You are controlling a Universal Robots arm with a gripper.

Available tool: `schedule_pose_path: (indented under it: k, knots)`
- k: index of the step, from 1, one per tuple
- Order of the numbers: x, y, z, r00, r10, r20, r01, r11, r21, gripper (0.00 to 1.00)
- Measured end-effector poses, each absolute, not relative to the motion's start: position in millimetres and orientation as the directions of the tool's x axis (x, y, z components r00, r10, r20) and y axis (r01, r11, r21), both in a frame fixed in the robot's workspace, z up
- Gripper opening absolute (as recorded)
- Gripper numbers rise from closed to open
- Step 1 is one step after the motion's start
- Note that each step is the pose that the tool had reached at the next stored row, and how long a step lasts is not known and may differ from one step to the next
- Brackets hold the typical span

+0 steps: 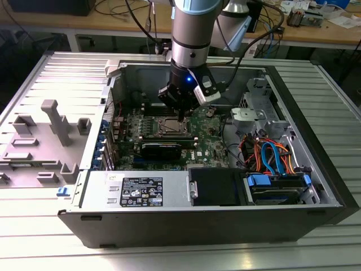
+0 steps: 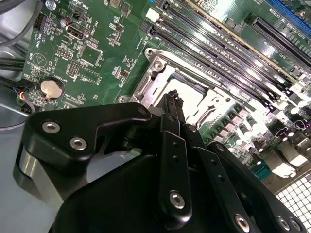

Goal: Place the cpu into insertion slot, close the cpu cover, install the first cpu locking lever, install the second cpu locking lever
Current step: 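Install the second cpu locking lever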

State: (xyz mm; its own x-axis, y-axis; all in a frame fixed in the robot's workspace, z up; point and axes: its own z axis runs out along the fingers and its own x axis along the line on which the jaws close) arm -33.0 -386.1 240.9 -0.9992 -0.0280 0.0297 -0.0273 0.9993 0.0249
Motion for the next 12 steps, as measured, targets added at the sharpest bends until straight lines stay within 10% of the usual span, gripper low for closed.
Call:
schedule_pose_path:
  k: [12]
  knots:
    - [-33.0, -393.1, 241.2, -0.999, -0.028, 0.030, -0.027, 0.999, 0.025, 0.11]
